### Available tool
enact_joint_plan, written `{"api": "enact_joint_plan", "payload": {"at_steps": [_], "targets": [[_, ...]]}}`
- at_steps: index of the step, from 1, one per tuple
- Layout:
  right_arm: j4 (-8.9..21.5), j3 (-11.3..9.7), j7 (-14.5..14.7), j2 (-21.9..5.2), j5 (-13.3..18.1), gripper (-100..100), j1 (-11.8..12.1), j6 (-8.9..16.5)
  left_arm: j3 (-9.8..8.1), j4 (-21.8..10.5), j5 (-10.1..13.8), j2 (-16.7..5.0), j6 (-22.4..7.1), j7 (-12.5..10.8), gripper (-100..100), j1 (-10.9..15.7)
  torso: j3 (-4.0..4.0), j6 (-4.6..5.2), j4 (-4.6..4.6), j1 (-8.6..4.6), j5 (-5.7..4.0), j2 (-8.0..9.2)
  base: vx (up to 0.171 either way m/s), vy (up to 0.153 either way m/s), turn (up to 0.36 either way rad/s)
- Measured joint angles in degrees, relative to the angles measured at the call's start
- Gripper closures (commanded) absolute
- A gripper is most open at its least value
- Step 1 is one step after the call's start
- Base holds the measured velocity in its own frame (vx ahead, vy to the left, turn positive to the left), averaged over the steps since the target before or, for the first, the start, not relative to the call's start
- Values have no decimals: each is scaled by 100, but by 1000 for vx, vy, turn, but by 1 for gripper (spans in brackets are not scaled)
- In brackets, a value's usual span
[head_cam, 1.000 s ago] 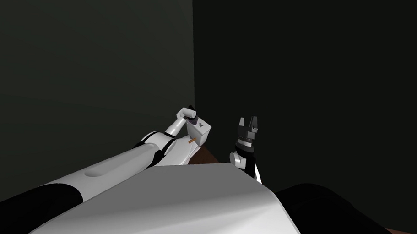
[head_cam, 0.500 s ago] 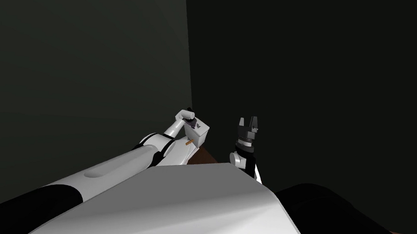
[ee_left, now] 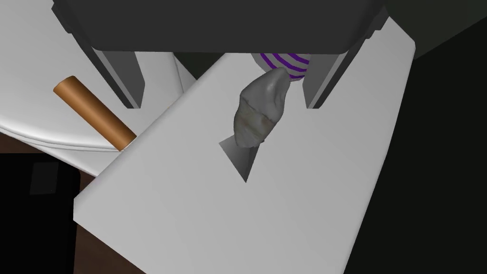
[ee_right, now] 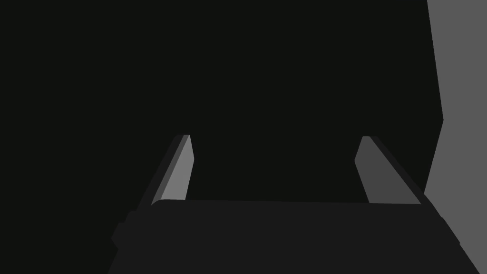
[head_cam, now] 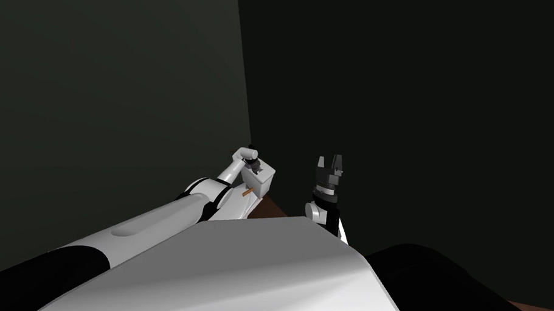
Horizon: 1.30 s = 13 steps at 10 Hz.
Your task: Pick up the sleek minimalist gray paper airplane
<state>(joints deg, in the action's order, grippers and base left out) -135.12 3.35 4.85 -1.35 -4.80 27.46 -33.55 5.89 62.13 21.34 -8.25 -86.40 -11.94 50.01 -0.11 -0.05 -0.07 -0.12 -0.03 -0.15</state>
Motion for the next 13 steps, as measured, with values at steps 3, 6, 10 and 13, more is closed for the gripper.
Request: {"api": "enact_joint_plan", "payload": {"at_steps": [3, 6, 10, 13], "targets": [[0, 0, 0, 0, 0, 0, 1, 0, -70, -96, 95, -3, -296, -52, -100, -110, -18, -1, -8, 6, 2, -29, 125, -6, -87], [0, 0, 0, 0, 0, 0, 0, 0, -151, -159, 199, -24, -667, -123, -100, -202, -8, 0, -3, 6, 1, -14, 72, -2, -45], [0, 0, 0, 0, 0, 0, -1, 0, -155, -198, 155, -12, -538, -96, -100, -258, -29, 11, -40, 3, 14, -16, 5, -4, -10], [0, 0, 0, 0, 0, 0, -1, 0, -156, -326, 132, 2, -391, -59, 100, -246, -53, 17, -67, -1, 20, -37, 0, 0, 0]]}}
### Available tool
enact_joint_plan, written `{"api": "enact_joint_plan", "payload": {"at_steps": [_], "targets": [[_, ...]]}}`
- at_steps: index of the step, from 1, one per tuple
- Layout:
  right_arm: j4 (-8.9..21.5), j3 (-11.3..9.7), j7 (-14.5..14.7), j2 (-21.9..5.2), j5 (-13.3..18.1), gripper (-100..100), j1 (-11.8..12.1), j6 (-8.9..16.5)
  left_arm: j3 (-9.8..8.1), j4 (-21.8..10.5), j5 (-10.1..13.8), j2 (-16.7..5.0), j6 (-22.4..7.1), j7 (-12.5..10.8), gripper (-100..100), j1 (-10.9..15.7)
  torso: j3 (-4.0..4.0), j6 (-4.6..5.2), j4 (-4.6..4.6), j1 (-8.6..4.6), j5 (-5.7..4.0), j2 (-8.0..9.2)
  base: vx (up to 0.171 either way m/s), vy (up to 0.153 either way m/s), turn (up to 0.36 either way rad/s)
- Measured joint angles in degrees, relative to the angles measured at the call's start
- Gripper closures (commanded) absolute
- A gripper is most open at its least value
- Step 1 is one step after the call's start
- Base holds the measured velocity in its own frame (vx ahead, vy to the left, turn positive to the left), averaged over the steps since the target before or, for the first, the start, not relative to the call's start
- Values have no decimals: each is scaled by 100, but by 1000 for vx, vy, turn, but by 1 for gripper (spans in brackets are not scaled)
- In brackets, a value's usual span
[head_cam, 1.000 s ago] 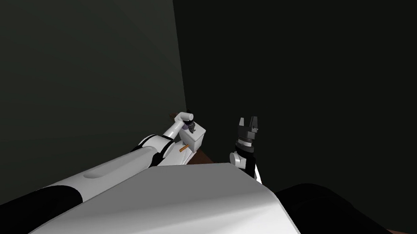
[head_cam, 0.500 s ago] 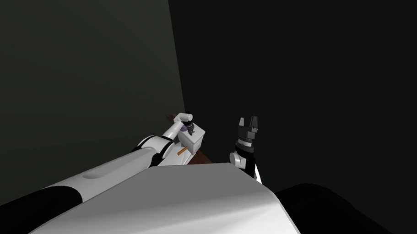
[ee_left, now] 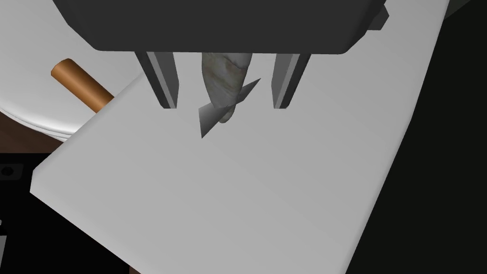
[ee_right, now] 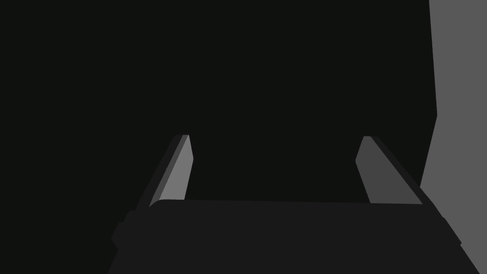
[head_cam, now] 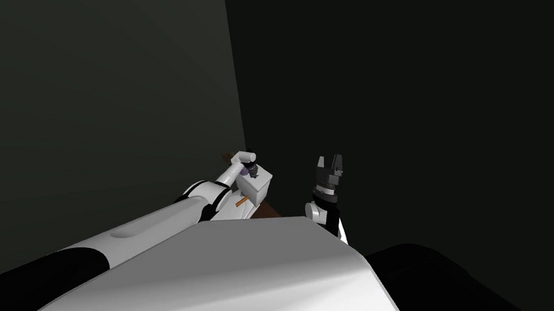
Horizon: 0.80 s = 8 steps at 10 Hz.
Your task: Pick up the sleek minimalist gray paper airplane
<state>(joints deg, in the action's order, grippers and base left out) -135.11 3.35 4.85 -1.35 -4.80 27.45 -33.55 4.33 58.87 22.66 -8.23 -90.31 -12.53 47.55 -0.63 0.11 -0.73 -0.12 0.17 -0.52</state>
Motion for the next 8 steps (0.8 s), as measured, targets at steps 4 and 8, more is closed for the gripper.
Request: {"api": "enact_joint_plan", "payload": {"at_steps": [4, 8], "targets": [[0, 0, 0, 0, 0, 0, 0, 0, -3, 3, 4, 4, 1, -4, 0, 6, -4, -3, -4, 7, 1, -3, 0, 0, 0], [0, 0, 0, 0, 0, 0, 0, 0, 1, 111, 47, -15, -184, -37, 0, 4, -3, -3, -5, 9, 1, 0, -2, 2, 10]]}}
